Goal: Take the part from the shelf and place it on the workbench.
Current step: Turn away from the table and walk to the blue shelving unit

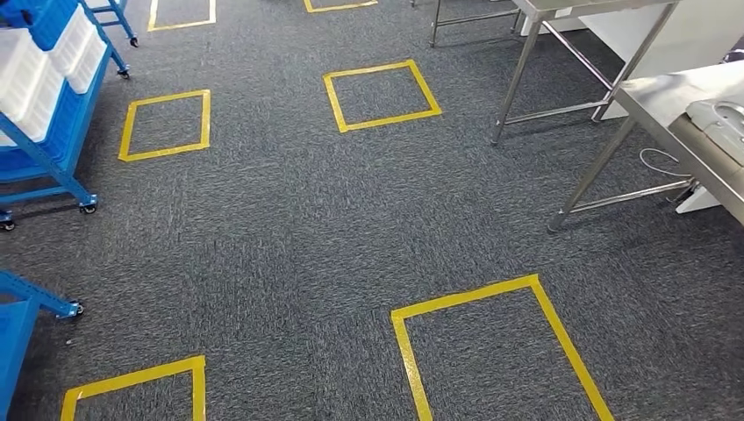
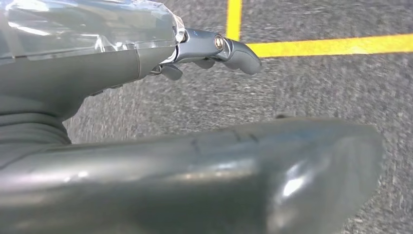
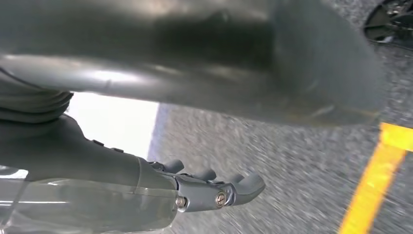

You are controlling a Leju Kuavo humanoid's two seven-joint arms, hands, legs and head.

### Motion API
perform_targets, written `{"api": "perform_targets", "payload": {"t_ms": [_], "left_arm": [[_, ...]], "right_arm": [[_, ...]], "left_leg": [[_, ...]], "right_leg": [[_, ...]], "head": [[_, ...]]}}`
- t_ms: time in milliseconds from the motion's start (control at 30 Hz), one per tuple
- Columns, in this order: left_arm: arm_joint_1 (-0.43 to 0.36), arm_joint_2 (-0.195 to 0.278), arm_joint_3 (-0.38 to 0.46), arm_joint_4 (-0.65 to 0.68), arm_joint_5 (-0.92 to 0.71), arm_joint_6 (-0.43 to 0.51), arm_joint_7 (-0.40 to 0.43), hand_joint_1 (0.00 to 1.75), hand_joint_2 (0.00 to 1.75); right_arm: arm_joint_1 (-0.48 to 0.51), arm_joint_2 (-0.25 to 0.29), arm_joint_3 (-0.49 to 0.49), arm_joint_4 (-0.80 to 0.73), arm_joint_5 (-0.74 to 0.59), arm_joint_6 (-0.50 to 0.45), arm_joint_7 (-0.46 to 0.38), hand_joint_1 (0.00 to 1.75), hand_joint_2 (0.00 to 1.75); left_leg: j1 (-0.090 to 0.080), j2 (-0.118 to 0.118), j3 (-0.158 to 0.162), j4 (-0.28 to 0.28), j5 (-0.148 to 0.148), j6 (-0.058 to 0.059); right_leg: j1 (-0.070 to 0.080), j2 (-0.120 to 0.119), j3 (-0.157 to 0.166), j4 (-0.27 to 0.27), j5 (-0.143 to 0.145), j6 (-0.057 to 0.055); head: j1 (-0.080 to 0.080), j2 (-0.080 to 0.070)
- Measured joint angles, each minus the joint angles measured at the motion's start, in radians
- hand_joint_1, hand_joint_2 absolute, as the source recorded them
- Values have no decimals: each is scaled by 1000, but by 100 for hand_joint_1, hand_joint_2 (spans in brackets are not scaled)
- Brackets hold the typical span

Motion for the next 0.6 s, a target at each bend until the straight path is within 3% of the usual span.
{"api": "perform_targets", "payload": {"t_ms": [67, 100, 133, 167, 233, 300, 367, 433, 500, 567, 600], "left_arm": [[0, 0, 0, 0, 3, -4, -5, 0, 0], [1, 0, 0, 0, 6, -4, -6, 0, 0], [1, 0, 1, 0, 9, -4, -7, 0, 0], [1, 0, 1, 0, 11, -4, -7, 0, 0], [-2, 0, 2, 0, 11, -1, -5, 0, 0], [-4, 0, 2, 0, 11, 6, 3, 0, 0], [-1, -1, 3, 0, 10, 14, 17, 0, 0], [-1, -2, 4, 0, 8, 19, 30, 0, 0], [-3, -3, 4, 0, 5, 18, 40, 0, 0], [-4, -4, 4, 0, 1, 16, 47, 0, 0], [-4, -4, 4, 0, -1, 14, 49, 0, 0]], "right_arm": [[4, 6, -2, 4, 16, -8, -26, 0, 0], [4, 11, -2, 5, 23, -12, -33, 0, 0], [4, 17, -2, 6, 30, -16, -37, 0, 0], [3, 23, -2, 7, 37, -19, -38, 0, 0], [2, 32, -2, 8, 45, -20, -36, 0, 0], [0, 39, -1, 10, 52, -17, -27, 0, 0], [-5, 43, 1, 11, 58, -11, -8, 0, 0], [-5, 45, 3, 13, 61, -2, 14, 0, 0], [-1, 46, 4, 17, 58, 7, 34, 0, 0], [2, 45, 4, 21, 51, 13, 51, 0, 0], [3, 45, 4, 23, 47, 15, 58, 0, 0]], "left_leg": [[11, 14, -41, 107, -45, -11], [15, 18, -35, 108, -40, -15], [19, 24, -9, 69, -18, -17], [20, 37, 36, -4, 14, -17], [16, 78, 116, -144, 57, -9], [10, 93, 138, -195, 67, 4], [11, 72, 135, -201, 80, 15], [17, 53, 133, -212, 95, 28], [18, 34, 124, -215, 106, 36], [17, 9, 114, -212, 112, 38], [17, -5, 110, -210, 114, 36]], "right_leg": [[1, -26, -6, 3, 0, 0], [1, -40, -8, 5, 1, 0], [1, -52, -10, 6, 1, 1], [1, -64, -11, 8, 1, 2], [3, -84, -10, 10, 2, 8], [4, -101, -9, 11, 4, 19], [2, -109, -8, 12, 5, 32], [-2, -68, -22, 46, -26, 44], [-7, -12, -72, 161, -100, 50], [-9, 4, -123, 283, -151, 53], [-11, 5, -127, 300, -149, 53]], "head": [[0, 0], [0, 0], [0, 0], [0, 0], [0, 0], [0, 0], [0, 0], [0, 0], [0, 0], [0, 0], [0, 0]]}}
